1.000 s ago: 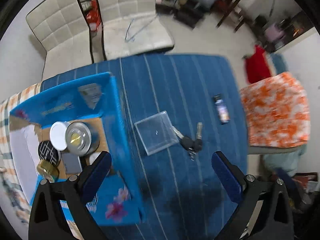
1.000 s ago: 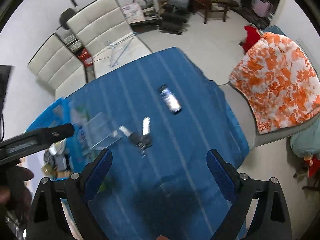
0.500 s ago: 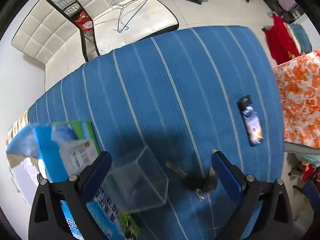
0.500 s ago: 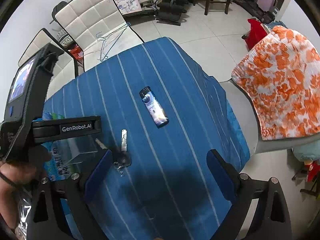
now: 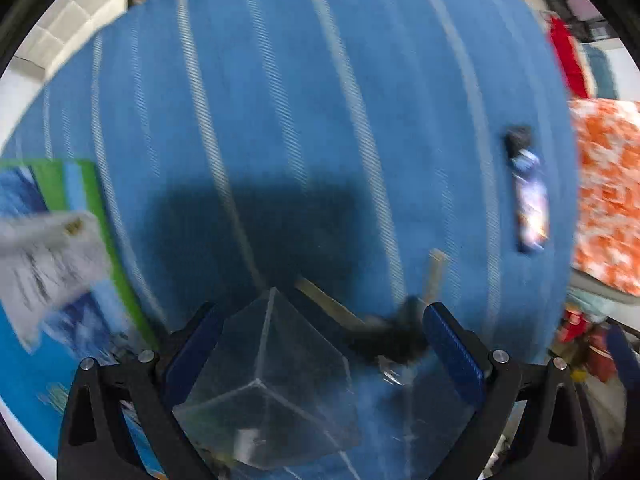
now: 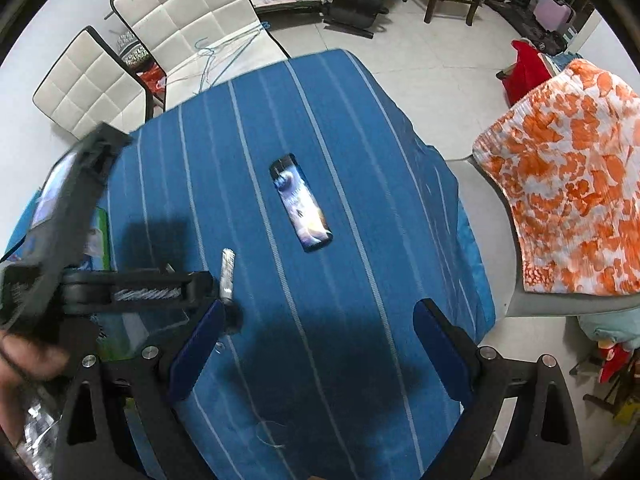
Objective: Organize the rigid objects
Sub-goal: 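Grasp the clear plastic cube box with the left tool while the right tool moves toward the lighter, then grasp the printed lighter with the right tool while the left tool holds the clear box, then carry the clear box and lighter over the blue box with both tools, then lower the clear box and lighter into the box and open both tools, then raise both tools out of the blue box, then grasp the car keys on the tablecloth with the right tool, then carry the car keys over the blue box with the right tool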
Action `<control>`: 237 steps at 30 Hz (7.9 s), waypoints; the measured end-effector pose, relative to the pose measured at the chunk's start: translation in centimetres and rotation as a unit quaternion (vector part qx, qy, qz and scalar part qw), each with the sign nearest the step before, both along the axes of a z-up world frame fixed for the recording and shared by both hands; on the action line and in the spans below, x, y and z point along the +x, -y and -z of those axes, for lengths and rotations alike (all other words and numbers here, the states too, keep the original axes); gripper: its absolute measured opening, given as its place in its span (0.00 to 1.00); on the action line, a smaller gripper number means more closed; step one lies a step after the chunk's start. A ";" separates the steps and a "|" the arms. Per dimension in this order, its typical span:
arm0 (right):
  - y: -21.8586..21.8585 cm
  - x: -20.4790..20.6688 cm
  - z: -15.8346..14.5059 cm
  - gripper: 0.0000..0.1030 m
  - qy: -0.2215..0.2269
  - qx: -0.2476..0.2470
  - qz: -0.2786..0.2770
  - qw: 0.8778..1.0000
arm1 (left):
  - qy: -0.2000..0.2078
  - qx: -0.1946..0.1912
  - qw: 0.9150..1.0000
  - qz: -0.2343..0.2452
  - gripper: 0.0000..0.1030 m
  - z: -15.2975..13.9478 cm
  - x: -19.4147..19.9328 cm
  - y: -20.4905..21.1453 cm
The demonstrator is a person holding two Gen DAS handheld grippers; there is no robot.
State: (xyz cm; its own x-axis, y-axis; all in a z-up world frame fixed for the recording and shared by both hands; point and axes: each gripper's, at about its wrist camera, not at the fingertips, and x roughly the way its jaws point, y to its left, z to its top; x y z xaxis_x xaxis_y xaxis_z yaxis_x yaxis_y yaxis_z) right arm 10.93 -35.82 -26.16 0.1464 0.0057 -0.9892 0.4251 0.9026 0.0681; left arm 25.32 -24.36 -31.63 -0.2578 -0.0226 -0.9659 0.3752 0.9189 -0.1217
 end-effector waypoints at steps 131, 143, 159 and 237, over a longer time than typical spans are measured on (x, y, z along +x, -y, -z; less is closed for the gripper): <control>-33.3 5.6 3.2 0.26 -0.009 0.068 -0.180 0.981 | 0.093 -0.047 0.985 -0.140 0.61 -7.4 -4.0 -33.4; -32.3 4.1 -0.1 0.45 0.000 0.062 -0.198 0.978 | 0.105 -0.059 0.979 -0.164 0.92 -9.9 -6.1 -34.4; -31.8 -0.3 -9.0 0.91 0.058 -0.031 -0.185 0.981 | 0.230 -0.016 0.959 -0.167 1.00 -17.1 -10.5 -34.8; -16.4 -1.4 -11.8 0.28 0.147 -0.018 0.026 0.989 | 0.227 -0.063 0.963 -0.129 1.00 -15.5 -4.4 -28.7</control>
